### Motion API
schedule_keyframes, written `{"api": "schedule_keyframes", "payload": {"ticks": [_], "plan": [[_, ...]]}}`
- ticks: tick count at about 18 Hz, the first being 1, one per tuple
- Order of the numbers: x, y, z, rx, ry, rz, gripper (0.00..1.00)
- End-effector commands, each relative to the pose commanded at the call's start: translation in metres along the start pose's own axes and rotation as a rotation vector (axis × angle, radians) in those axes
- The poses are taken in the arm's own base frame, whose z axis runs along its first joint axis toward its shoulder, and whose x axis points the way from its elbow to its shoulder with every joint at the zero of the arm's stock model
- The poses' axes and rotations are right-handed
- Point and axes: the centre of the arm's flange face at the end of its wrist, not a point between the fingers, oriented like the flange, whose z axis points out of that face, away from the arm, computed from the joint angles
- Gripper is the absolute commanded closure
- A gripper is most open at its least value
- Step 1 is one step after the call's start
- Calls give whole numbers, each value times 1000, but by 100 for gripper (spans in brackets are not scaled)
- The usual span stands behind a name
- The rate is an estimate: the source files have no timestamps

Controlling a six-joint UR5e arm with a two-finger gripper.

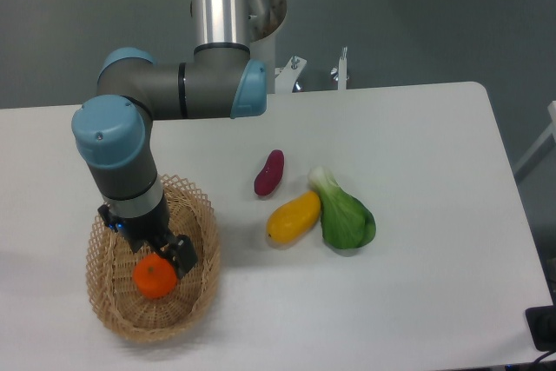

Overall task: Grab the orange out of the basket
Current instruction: 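Lower the gripper onto the orange inside the wicker basket, then close the gripper around the orange in the basket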

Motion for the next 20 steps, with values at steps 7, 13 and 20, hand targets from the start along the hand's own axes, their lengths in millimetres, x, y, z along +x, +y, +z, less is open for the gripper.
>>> {"api": "schedule_keyframes", "payload": {"ticks": [7,13,20], "plan": [[4,-7,34,-22,30,-47,0],[21,-9,66,-58,71,-45,0],[35,-11,88,-87,91,-54,0]]}}
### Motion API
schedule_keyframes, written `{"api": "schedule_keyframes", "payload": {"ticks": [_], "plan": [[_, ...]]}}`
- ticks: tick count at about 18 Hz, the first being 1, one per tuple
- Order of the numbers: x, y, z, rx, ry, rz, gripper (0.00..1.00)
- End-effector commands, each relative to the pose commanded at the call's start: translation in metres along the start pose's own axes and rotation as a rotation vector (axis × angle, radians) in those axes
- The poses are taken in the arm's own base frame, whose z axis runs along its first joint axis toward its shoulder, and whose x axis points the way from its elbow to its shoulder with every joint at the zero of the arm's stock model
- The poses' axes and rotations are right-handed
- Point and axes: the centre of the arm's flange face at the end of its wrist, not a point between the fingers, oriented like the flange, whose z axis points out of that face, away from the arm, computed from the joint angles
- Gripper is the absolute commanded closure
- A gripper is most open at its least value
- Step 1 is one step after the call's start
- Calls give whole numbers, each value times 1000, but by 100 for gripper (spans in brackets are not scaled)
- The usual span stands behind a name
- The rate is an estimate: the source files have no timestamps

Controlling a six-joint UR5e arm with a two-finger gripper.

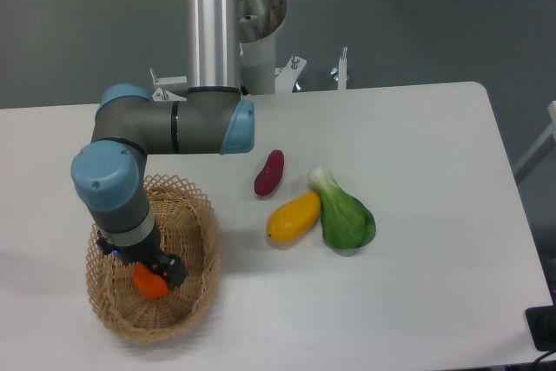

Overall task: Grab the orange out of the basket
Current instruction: 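Close the gripper around the orange in the basket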

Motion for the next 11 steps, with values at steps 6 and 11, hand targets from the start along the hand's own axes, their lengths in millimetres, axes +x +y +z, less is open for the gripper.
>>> {"api": "schedule_keyframes", "payload": {"ticks": [6,11], "plan": [[0,0,13,-16,9,-6,0],[1,2,17,-27,9,-37,0]]}}
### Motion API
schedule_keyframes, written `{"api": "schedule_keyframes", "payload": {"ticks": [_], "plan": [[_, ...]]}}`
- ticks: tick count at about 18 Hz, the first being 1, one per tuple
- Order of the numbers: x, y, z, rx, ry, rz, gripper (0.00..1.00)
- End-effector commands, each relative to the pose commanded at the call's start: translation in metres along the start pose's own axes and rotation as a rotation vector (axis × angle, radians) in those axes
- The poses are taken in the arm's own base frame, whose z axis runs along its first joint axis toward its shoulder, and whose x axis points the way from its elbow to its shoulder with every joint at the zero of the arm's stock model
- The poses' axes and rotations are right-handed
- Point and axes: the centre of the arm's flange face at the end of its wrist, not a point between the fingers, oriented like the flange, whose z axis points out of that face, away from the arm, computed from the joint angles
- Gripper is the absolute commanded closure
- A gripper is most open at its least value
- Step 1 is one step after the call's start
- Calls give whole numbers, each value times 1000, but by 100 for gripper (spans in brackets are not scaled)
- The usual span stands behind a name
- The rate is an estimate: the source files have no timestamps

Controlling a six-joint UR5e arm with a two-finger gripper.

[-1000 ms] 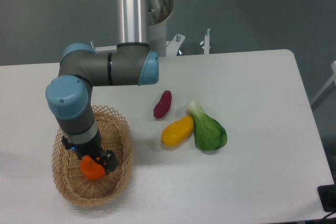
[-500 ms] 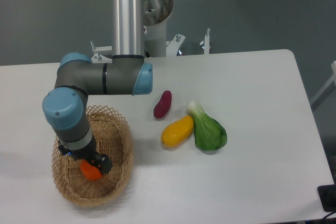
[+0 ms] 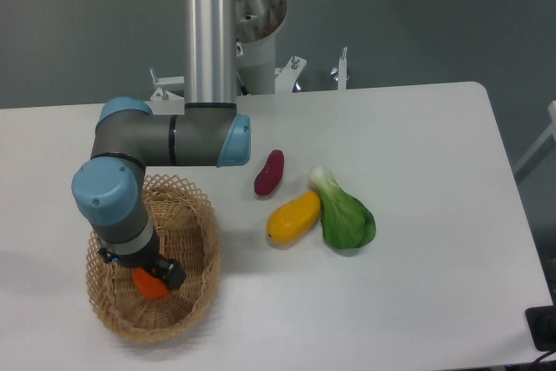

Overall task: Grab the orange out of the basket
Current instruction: 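Close the gripper around the orange in the basket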

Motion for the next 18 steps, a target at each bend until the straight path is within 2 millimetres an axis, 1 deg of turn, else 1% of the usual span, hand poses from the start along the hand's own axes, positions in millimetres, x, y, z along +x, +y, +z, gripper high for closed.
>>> {"api": "schedule_keyframes", "payload": {"ticks": [4,6,7,10,15,18], "plan": [[0,1,3,-6,-1,-11,0],[0,1,4,-7,0,-20,3],[0,1,4,-6,-2,-15,15],[0,1,4,-5,-3,-14,28],[-2,-1,5,4,-12,-6,32],[-3,-3,-2,16,-20,-2,32]]}}
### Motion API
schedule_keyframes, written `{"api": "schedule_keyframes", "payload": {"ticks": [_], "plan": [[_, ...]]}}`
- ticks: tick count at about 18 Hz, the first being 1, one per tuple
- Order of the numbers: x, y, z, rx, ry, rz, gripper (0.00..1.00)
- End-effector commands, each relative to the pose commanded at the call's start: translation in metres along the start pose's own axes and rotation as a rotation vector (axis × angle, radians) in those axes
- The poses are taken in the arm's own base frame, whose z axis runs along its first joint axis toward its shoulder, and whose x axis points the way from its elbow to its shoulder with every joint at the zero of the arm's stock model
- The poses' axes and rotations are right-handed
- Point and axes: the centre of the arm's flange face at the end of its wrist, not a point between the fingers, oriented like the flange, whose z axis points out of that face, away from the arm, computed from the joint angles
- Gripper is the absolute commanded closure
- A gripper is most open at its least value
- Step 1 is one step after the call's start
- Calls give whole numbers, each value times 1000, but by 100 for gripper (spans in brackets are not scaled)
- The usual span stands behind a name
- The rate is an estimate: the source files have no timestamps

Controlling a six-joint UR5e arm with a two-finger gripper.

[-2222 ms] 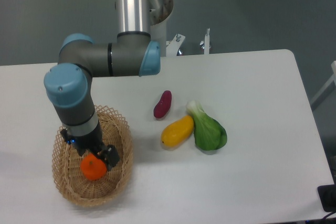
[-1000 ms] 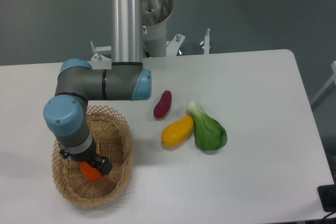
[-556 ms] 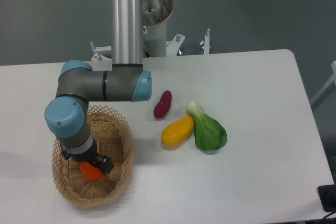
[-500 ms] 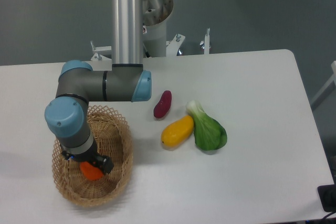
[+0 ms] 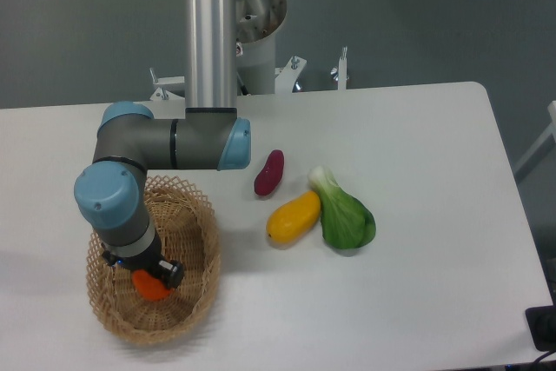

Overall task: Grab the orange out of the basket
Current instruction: 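Close the gripper around the orange in the basket, then lift the held orange up and out of the basket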

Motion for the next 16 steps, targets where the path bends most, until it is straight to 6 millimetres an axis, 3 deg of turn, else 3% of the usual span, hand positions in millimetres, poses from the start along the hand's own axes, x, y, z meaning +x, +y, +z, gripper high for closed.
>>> {"api": "schedule_keyframes", "payload": {"ticks": [4,8,16], "plan": [[-2,-1,-17,24,-11,15,31],[-18,1,-58,67,-33,39,31],[-59,36,-127,64,-48,144,31]]}}
